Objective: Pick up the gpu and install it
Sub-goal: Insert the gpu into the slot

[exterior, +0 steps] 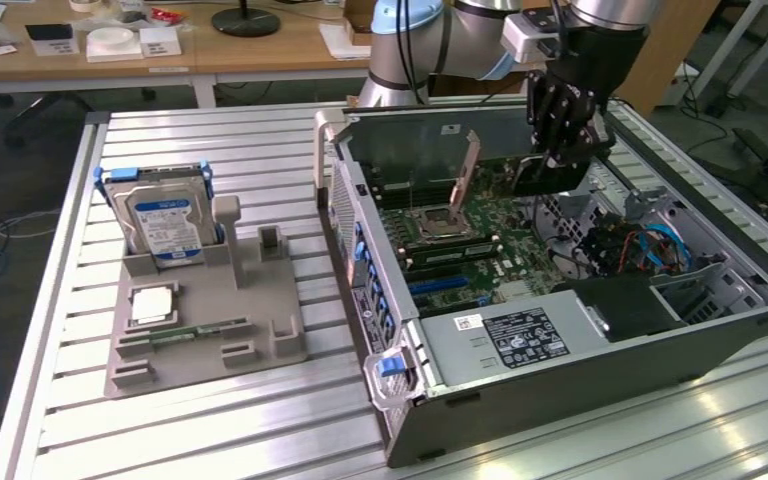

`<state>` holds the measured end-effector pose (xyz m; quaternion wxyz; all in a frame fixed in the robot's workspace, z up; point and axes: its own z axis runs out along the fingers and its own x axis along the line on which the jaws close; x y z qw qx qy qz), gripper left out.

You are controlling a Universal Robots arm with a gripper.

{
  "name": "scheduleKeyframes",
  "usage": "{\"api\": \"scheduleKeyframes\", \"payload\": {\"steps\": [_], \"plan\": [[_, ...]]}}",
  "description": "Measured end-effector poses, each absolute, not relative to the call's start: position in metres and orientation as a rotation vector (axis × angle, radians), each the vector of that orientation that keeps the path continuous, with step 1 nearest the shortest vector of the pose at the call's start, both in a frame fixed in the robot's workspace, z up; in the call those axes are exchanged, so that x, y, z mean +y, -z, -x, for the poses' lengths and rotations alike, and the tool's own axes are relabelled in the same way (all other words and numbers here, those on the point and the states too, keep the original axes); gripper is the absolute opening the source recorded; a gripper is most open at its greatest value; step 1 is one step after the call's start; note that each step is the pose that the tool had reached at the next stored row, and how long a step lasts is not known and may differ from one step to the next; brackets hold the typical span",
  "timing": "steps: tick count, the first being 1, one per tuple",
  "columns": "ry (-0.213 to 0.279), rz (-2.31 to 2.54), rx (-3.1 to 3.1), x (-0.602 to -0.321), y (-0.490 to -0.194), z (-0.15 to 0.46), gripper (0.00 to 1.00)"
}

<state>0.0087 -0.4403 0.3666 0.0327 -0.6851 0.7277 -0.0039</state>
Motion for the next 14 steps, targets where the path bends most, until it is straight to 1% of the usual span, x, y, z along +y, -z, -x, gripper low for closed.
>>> {"api": "scheduleKeyframes", "payload": {"steps": [7, 14], "plan": [[0.012, 2.109, 2.240, -0.4403, -0.3604, -0.0087, 0.27], [0.012, 2.109, 2.240, -0.4403, -0.3601, -0.0087, 0.27]]}}
